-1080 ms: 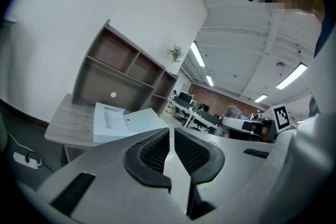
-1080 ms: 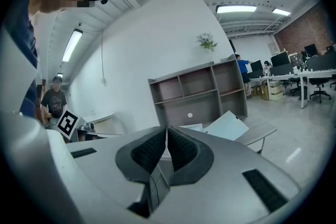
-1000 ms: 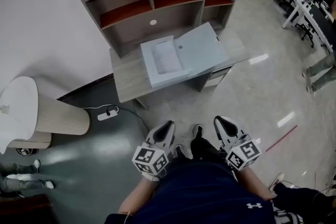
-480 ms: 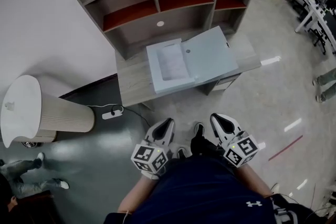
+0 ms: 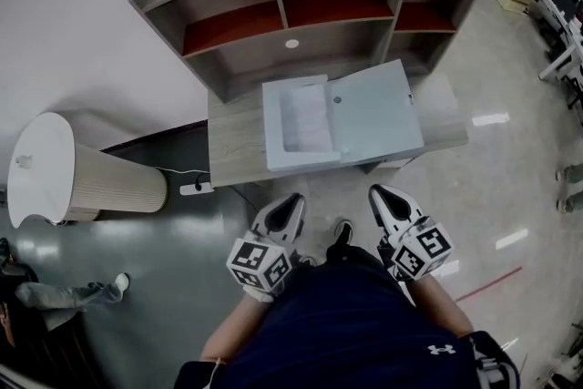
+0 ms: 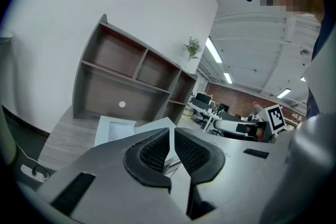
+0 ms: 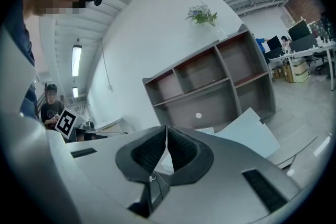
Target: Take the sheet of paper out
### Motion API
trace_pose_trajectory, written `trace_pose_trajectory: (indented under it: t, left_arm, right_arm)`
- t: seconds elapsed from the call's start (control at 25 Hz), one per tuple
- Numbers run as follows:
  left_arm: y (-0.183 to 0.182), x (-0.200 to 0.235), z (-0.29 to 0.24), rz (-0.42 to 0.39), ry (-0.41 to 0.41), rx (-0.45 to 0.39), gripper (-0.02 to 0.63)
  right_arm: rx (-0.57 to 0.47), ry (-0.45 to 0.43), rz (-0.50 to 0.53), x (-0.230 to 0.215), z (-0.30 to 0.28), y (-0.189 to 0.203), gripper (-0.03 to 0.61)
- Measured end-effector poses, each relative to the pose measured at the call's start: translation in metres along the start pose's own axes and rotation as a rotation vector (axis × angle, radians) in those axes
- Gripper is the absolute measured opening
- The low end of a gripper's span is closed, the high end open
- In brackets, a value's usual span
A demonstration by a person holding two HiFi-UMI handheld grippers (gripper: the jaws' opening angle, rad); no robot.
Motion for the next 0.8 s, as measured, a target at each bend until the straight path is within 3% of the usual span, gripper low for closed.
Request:
trace_pose_trajectory:
  t: [0.28, 0.56, 0.8]
  left_arm:
    - [-0.003, -0.002, -0.031, -0.002, -0.065, 0.002, 0.04]
    - [-0.015, -0.006, -0.058, -0.059, -0.071, 0.003, 0.041]
    - [-0.01, 0.001, -0.07, -0.045, -0.068, 0.033, 0.041]
  right_arm:
    - [0.041, -0.06, -0.058, -0.036, -0.021, 0.002, 0.018]
    - [0.049, -0.084, -0.132, -0.061, -0.036, 0.004, 0.018]
    - [0.07, -0.059, -0.171, -0.077, -0.047, 0.019, 0.018]
Point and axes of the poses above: the fingertips, and each gripper's own axes: z backward along the fingers, x to its left, y out of its underside, the point moved 4 cm from there along z, backward along the fingers, and after that the axes turned 14 degrees about -x, right-handed, at the moved point
